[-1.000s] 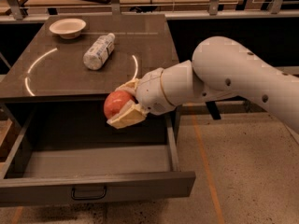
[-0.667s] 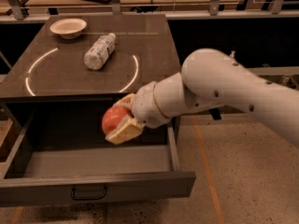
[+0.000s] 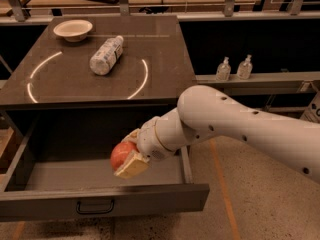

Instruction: Place apple into top drawer

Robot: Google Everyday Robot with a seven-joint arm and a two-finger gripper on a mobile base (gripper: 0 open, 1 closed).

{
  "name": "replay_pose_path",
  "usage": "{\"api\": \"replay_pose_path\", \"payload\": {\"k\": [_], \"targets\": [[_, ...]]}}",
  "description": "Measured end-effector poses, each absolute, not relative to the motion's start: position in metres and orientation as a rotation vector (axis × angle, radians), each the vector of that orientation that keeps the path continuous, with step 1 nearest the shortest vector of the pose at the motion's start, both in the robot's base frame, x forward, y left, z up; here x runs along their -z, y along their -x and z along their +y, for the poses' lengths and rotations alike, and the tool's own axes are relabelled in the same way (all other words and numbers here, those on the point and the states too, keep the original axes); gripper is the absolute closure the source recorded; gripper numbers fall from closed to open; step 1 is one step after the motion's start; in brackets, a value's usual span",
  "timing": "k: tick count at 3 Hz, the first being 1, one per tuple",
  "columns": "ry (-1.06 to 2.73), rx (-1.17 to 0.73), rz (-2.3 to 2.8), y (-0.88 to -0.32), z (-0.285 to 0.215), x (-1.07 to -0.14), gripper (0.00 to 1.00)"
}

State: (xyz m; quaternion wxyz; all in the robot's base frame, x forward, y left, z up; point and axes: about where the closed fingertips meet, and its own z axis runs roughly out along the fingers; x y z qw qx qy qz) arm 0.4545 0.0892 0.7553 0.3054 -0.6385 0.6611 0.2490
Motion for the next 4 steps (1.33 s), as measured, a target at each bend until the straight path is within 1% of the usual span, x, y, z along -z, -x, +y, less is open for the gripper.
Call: {"api": "replay_pose_path", "payload": {"k": [2, 3, 4], "targets": [[1.725, -0.618, 1.798, -0.465, 0.094, -0.704, 1.0], [1.732, -0.615, 1.839, -0.471, 0.096, -0.677, 0.85], [1.73, -0.609, 1.865, -0.473, 0.094, -0.673, 0.53]]}}
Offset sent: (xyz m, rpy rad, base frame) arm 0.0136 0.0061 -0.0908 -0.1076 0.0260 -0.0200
